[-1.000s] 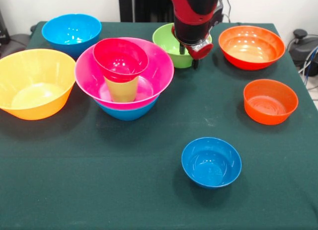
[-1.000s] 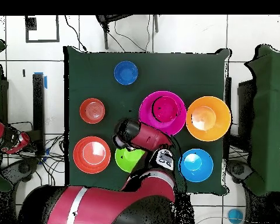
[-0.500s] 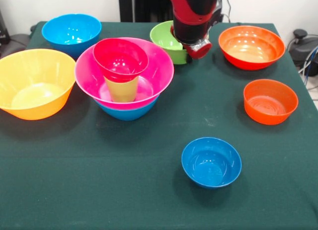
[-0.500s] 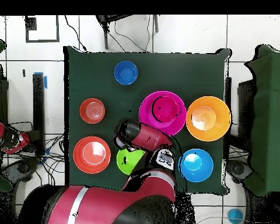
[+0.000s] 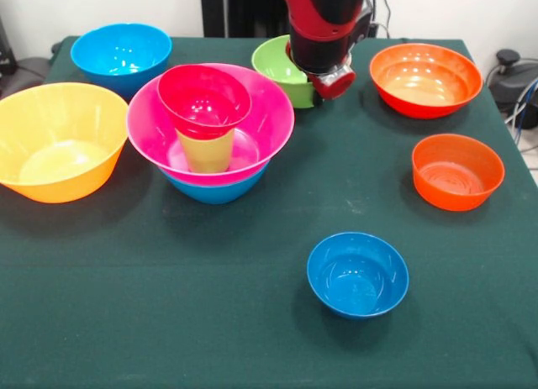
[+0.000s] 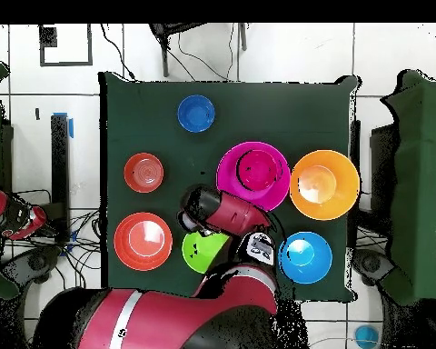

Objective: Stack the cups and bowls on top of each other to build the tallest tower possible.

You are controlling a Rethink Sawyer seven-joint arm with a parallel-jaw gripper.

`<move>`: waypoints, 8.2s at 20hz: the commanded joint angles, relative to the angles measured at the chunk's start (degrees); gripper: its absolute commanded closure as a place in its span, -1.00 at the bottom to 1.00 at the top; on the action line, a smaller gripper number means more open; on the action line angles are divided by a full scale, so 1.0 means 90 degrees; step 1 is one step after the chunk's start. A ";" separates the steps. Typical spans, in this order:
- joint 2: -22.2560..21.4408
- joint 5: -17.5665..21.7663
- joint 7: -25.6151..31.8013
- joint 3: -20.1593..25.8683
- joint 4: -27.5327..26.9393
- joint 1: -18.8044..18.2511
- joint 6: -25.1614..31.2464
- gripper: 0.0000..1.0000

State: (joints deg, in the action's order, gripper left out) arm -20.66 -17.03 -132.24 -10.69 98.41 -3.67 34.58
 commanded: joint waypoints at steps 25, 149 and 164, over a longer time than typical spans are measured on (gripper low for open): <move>-0.1589 0.1747 -0.0125 -0.0535 -0.1339 0.0521 0.3637 1.00; -0.0920 0.2459 0.0315 -0.0409 -0.2779 0.0463 0.3041 1.00; -0.0778 0.2606 0.0321 -0.0536 -0.3170 0.0403 0.3182 1.00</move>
State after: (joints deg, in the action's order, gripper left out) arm -29.93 1.47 -132.24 -18.83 71.50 -0.25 60.05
